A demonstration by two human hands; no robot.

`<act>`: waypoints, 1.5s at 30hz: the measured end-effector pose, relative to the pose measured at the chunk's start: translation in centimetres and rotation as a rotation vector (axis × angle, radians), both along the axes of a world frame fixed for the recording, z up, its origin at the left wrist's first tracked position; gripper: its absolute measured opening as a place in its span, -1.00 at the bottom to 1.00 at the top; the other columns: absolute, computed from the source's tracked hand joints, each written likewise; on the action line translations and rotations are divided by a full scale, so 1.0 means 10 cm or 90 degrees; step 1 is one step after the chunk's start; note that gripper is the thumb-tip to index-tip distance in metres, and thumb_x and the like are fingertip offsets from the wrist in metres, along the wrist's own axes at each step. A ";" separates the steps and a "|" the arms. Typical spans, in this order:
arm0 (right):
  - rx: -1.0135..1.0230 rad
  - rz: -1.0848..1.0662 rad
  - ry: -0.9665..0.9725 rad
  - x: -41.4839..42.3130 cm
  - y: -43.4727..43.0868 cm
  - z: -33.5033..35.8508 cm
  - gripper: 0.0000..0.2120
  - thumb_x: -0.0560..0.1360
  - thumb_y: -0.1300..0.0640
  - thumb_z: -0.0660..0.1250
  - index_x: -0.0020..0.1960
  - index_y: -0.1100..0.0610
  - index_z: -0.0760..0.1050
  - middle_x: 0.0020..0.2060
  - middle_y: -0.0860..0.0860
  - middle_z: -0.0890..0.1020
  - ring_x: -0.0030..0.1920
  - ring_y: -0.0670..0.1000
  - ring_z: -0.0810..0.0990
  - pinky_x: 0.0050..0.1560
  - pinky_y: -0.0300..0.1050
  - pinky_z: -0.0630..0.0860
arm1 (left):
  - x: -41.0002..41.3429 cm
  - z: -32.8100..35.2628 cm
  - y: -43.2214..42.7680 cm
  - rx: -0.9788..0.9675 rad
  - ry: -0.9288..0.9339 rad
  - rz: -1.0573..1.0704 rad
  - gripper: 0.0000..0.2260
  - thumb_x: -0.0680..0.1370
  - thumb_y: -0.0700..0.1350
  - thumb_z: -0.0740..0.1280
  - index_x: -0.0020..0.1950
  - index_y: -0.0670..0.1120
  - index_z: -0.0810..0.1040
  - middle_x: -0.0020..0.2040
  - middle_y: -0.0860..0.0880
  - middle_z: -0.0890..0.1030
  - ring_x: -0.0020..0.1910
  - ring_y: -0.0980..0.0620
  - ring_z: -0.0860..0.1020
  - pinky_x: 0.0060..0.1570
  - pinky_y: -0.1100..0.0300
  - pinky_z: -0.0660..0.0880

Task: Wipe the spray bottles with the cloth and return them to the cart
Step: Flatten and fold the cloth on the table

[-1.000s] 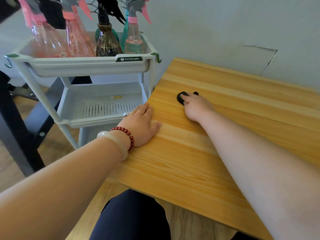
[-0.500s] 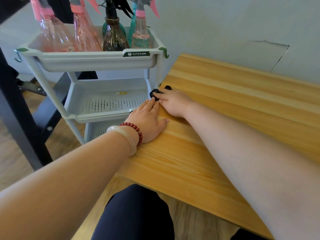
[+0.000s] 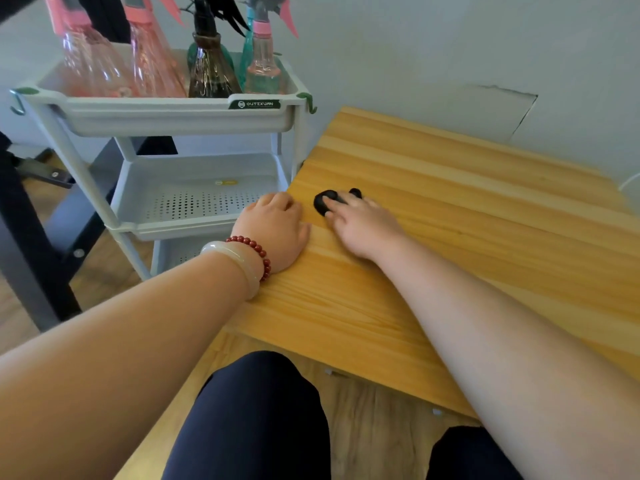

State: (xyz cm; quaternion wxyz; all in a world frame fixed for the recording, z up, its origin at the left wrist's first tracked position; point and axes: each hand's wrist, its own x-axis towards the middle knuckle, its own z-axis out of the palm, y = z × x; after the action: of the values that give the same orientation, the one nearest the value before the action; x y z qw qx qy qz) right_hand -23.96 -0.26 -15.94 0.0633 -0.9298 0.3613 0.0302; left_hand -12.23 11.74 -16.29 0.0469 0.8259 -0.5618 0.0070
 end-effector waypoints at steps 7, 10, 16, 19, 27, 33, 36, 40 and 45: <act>-0.010 -0.187 0.049 -0.43 -0.03 0.07 -0.51 0.69 -0.14 -0.20 0.60 -0.12 -0.04 0.61 -0.04 -0.05 0.58 0.17 -0.01 0.55 0.06 0.02 | -0.34 0.03 0.12 0.037 0.038 -0.025 -0.52 0.67 0.12 0.01 0.51 -0.10 0.30 0.51 -0.06 0.26 0.50 -0.07 0.18 0.45 -0.01 0.17; -0.001 -0.043 0.032 -0.38 0.27 0.00 -0.53 0.68 -0.16 -0.17 0.58 -0.19 -0.01 0.60 -0.09 -0.04 0.57 0.16 0.01 0.56 0.02 -0.01 | -0.41 -0.05 0.14 0.010 0.039 -0.015 -0.50 0.67 0.10 0.01 0.56 -0.10 0.19 0.55 -0.04 0.21 0.52 -0.05 0.15 0.48 0.03 0.10; 0.070 -0.181 0.077 -0.96 -0.05 0.18 -0.49 0.68 -0.17 -0.25 0.60 -0.11 -0.11 0.59 -0.08 -0.14 0.59 0.11 -0.10 0.53 0.00 -0.09 | -0.45 -0.04 0.18 0.010 0.048 -0.003 -0.51 0.68 0.08 -0.02 0.58 -0.08 0.16 0.56 -0.01 0.19 0.53 -0.04 0.14 0.49 0.01 0.08; 0.048 -0.231 0.088 -1.06 -0.09 0.17 -0.46 0.66 -0.21 -0.27 0.60 -0.11 -0.12 0.59 -0.05 -0.16 0.59 0.13 -0.12 0.56 0.06 -0.09 | -0.48 -0.04 0.17 0.010 0.036 0.006 -0.52 0.68 0.07 -0.02 0.57 -0.08 0.17 0.56 -0.03 0.21 0.53 -0.05 0.16 0.48 0.00 0.11; 0.058 0.009 0.042 -1.01 0.30 0.08 -0.48 0.65 -0.25 -0.14 0.58 -0.21 -0.02 0.60 -0.09 -0.08 0.59 0.12 -0.06 0.55 -0.03 -0.11 | -0.53 -0.02 0.20 0.022 0.031 0.019 -0.53 0.70 0.05 -0.05 0.58 -0.09 0.16 0.58 -0.02 0.17 0.56 -0.03 0.10 0.49 -0.02 0.10; 0.014 -0.181 0.071 -1.20 0.09 0.07 -0.44 0.65 -0.25 -0.21 0.61 -0.12 -0.07 0.60 -0.06 -0.10 0.59 0.16 -0.08 0.56 0.05 -0.08 | -0.57 -0.03 0.18 0.018 0.023 0.028 -0.54 0.70 0.02 -0.04 0.57 -0.10 0.19 0.58 -0.04 0.19 0.55 -0.04 0.13 0.48 -0.02 0.13; 0.018 0.015 0.050 -0.98 0.56 0.01 -0.50 0.67 -0.20 -0.18 0.59 -0.16 -0.06 0.60 -0.09 -0.08 0.58 0.14 -0.07 0.55 0.04 -0.08 | -0.60 -0.01 0.19 0.012 0.008 0.026 -0.57 0.69 0.01 -0.02 0.51 -0.11 0.29 0.53 -0.06 0.27 0.51 -0.07 0.21 0.43 -0.03 0.20; 0.024 0.004 0.021 -1.17 0.52 0.04 -0.51 0.66 -0.22 -0.16 0.58 -0.21 -0.02 0.60 -0.10 -0.06 0.58 0.14 -0.03 0.55 0.02 -0.08 | -0.64 0.02 0.26 0.000 -0.008 0.033 -0.63 0.69 0.01 0.00 0.36 -0.08 0.45 0.41 -0.07 0.39 0.40 -0.11 0.32 0.32 -0.03 0.31; 0.027 -0.239 0.051 -1.49 0.32 0.06 -0.48 0.66 -0.22 -0.22 0.60 -0.16 -0.07 0.60 -0.09 -0.10 0.58 0.16 -0.07 0.56 0.07 -0.09 | -0.77 0.04 0.35 -0.014 0.064 0.016 -0.62 0.68 0.01 0.03 0.46 -0.04 0.38 0.49 -0.04 0.34 0.47 -0.09 0.26 0.39 -0.06 0.26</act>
State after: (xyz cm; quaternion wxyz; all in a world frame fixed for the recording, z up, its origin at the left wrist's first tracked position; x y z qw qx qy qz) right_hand -38.87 2.92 -15.30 0.0726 -0.8428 0.5296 0.0628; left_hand -19.96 15.24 -15.93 0.0842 0.8314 -0.5485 -0.0280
